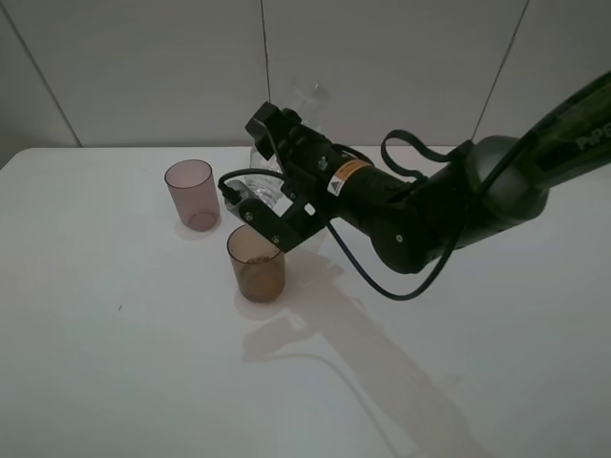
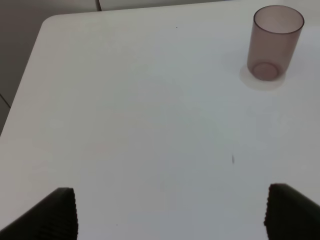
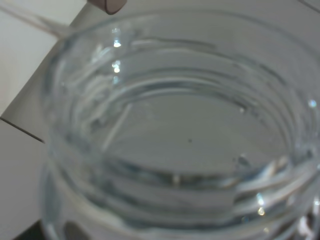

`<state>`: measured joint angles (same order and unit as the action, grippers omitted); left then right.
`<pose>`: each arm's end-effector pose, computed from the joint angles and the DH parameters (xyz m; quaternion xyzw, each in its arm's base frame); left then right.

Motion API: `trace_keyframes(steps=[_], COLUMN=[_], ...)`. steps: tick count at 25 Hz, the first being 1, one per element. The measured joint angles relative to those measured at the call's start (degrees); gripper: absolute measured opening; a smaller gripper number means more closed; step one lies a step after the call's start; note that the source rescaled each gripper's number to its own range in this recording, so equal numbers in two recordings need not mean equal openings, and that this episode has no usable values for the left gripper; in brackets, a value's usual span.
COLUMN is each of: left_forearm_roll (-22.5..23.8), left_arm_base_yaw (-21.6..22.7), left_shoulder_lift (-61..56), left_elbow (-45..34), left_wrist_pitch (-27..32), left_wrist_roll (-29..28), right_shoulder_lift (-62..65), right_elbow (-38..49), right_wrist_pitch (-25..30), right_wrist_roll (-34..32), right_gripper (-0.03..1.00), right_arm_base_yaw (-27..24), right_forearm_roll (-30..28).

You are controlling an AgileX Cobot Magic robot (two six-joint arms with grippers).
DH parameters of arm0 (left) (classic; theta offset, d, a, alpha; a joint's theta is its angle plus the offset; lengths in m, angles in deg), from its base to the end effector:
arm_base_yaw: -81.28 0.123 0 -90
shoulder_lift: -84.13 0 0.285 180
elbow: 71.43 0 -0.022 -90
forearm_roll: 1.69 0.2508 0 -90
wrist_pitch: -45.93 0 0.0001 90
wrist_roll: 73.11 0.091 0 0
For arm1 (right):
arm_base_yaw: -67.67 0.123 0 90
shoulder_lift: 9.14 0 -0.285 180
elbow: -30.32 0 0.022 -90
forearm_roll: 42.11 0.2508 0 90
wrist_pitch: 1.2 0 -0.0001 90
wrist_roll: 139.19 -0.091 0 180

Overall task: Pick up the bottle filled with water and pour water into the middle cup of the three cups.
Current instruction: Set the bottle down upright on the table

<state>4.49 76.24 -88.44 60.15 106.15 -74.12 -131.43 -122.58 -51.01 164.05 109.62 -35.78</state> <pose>-0.0052 0.0090 0.2791 0.0277 0.8467 0.0259 0.5307 0.2939 0.2538 0.1438 -0.7491 0.1523 -0.4269 0.4831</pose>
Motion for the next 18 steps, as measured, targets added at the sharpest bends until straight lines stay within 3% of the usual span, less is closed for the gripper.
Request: trace_keyframes(steps=[6, 8, 11, 14, 18], left_forearm_roll=[0.0, 0.0, 0.0, 0.0, 0.0], left_arm_base_yaw=[0.0, 0.0, 0.0, 0.0, 0.0], left_shoulder_lift=[0.0, 0.0, 0.0, 0.0, 0.0], left_elbow=[0.0, 0.0, 0.0, 0.0, 0.0], left_wrist_pitch=[0.0, 0.0, 0.0, 0.0, 0.0], left_wrist_roll=[0.0, 0.0, 0.0, 0.0, 0.0], right_shoulder_lift=[1.28, 2.91, 6.32, 8.81, 11.26], right_elbow=[0.0, 0.06, 0.06, 0.06, 0.06], right_wrist_pitch=[2.13, 4.85, 13.31, 21.17, 27.88], right_wrist_roll=[-9.43, -13.75, -21.52, -33.57, -58.45], right_gripper=[0.0, 0.0, 0.0, 0.0, 0.0], right_arm_base_yaw=[0.0, 0.0, 0.0, -0.86, -4.32], right_forearm_roll=[1.44, 1.34, -0.97, -5.05, -12.42])
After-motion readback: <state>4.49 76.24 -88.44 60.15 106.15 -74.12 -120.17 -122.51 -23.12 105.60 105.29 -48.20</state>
